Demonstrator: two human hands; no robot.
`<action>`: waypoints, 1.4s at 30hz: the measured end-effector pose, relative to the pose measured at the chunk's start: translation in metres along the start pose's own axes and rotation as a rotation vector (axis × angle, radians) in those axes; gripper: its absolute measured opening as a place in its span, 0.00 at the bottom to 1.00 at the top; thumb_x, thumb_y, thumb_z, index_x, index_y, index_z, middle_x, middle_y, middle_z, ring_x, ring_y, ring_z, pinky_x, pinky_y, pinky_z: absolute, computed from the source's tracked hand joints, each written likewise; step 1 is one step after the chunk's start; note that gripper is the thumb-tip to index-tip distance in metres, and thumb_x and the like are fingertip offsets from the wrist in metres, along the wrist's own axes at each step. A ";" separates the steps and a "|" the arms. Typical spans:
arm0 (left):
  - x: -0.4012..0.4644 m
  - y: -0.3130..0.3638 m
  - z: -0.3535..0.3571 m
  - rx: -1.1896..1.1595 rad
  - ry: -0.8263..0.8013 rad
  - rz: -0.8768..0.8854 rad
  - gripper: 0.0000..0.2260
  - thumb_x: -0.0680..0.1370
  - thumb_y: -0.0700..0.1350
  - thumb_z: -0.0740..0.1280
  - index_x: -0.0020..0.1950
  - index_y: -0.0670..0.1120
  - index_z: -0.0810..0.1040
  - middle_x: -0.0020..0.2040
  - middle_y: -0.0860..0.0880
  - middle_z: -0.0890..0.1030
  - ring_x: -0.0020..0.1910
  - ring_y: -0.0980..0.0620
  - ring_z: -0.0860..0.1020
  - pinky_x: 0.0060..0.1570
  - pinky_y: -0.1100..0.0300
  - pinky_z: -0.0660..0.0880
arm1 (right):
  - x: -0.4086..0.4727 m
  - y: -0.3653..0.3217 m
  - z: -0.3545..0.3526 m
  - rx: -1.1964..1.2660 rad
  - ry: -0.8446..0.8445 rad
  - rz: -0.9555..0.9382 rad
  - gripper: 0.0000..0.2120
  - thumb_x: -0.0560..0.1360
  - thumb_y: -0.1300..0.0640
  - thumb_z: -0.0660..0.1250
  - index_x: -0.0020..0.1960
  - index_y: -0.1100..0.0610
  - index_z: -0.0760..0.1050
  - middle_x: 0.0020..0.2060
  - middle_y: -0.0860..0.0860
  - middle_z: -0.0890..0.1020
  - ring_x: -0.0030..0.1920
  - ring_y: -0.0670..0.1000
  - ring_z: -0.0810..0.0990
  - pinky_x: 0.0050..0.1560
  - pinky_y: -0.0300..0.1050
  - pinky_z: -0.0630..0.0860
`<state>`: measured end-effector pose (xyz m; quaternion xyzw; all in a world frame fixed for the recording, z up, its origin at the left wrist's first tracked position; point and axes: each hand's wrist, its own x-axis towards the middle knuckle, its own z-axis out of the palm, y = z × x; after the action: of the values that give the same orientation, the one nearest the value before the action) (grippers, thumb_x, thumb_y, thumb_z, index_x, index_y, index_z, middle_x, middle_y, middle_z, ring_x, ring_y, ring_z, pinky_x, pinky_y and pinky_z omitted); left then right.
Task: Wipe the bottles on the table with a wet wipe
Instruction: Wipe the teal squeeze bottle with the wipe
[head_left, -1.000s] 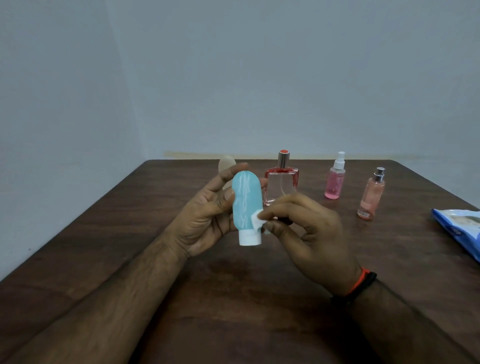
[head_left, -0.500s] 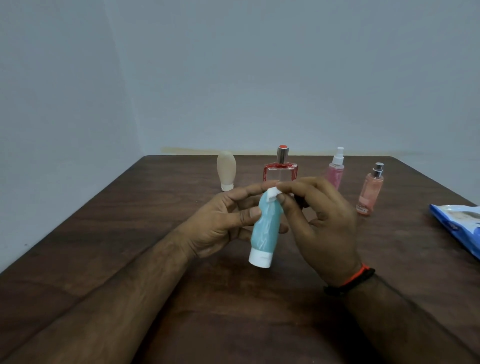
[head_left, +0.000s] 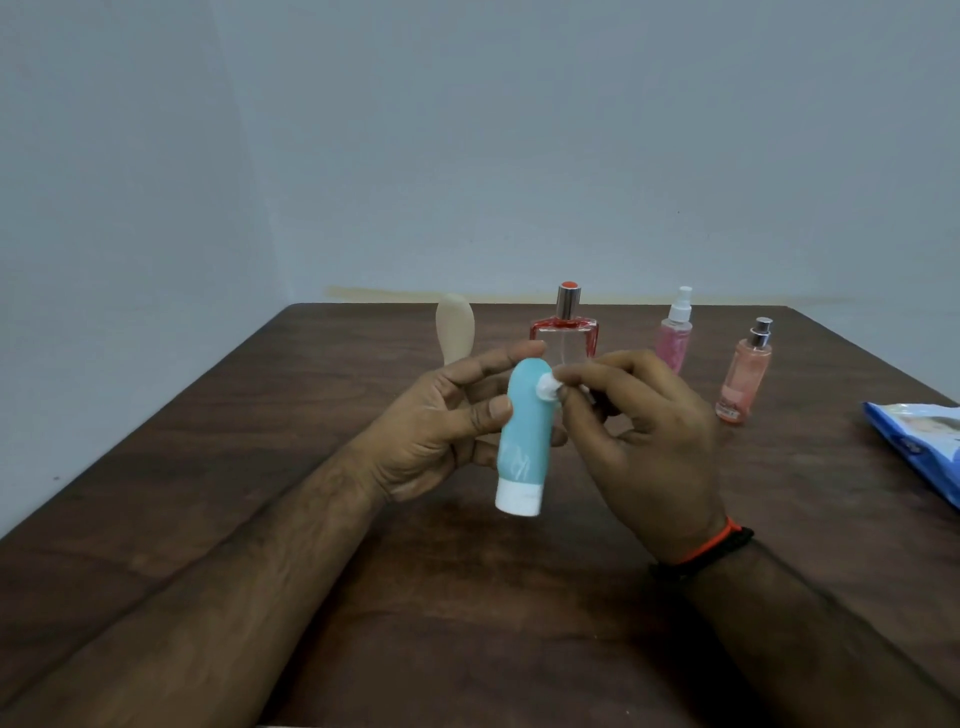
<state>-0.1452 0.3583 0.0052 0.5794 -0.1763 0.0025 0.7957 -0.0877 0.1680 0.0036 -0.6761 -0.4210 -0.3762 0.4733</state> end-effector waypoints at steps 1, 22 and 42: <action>0.000 -0.001 0.001 0.026 -0.017 -0.002 0.23 0.75 0.43 0.72 0.70 0.50 0.75 0.66 0.46 0.79 0.60 0.43 0.81 0.55 0.45 0.80 | 0.000 0.000 0.000 -0.009 0.013 0.007 0.08 0.75 0.59 0.69 0.51 0.61 0.83 0.43 0.53 0.80 0.40 0.46 0.77 0.42 0.34 0.75; 0.003 0.003 -0.009 0.117 0.327 0.138 0.24 0.70 0.46 0.77 0.65 0.53 0.79 0.67 0.39 0.76 0.58 0.40 0.81 0.45 0.44 0.82 | -0.008 -0.012 0.007 -0.134 -0.389 -0.322 0.05 0.75 0.60 0.71 0.50 0.59 0.84 0.43 0.54 0.80 0.42 0.52 0.77 0.40 0.49 0.75; 0.000 0.006 -0.008 0.100 0.277 0.151 0.19 0.75 0.43 0.69 0.66 0.51 0.77 0.68 0.38 0.75 0.59 0.36 0.78 0.47 0.44 0.81 | -0.003 -0.009 0.000 -0.190 -0.347 -0.390 0.05 0.75 0.64 0.69 0.48 0.62 0.84 0.47 0.56 0.82 0.48 0.54 0.80 0.48 0.46 0.77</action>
<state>-0.1448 0.3673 0.0086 0.5974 -0.1074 0.1511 0.7802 -0.0969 0.1693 0.0035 -0.6781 -0.5807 -0.3767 0.2472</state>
